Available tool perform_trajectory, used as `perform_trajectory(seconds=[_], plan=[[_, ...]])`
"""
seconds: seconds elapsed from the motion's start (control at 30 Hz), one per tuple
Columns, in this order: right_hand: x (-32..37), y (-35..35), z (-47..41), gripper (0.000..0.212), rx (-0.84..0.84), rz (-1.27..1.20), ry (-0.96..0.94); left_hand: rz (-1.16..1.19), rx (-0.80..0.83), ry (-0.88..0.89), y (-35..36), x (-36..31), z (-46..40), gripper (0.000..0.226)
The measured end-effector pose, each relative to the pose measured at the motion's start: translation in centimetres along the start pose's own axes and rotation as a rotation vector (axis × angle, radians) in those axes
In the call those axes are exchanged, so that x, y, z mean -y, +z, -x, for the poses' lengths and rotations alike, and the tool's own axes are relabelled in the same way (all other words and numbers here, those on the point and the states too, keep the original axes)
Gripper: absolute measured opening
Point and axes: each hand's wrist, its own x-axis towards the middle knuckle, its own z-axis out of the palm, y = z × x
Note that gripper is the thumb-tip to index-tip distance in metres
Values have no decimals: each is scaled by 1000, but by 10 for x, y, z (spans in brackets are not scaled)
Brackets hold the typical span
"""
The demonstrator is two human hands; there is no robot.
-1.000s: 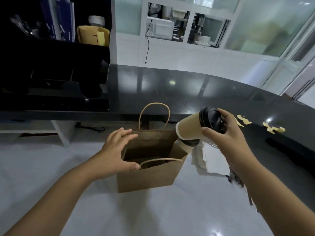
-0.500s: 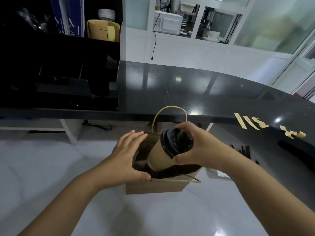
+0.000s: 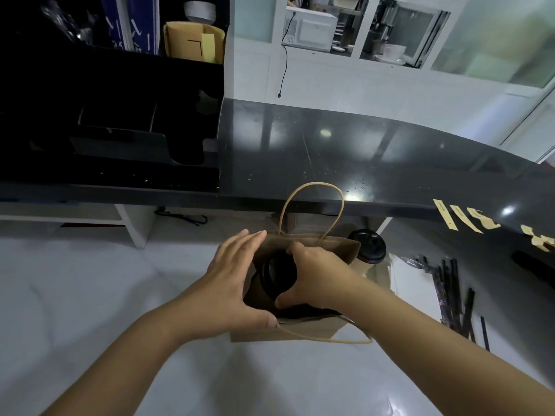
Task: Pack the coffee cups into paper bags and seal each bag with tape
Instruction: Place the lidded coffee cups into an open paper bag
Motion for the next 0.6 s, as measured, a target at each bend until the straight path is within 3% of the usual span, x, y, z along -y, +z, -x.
perform_trajectory(seconds=[0.6], plan=[[17,16,-19,62,82,160,-144,57,-25,-40,0,-2,1,124]])
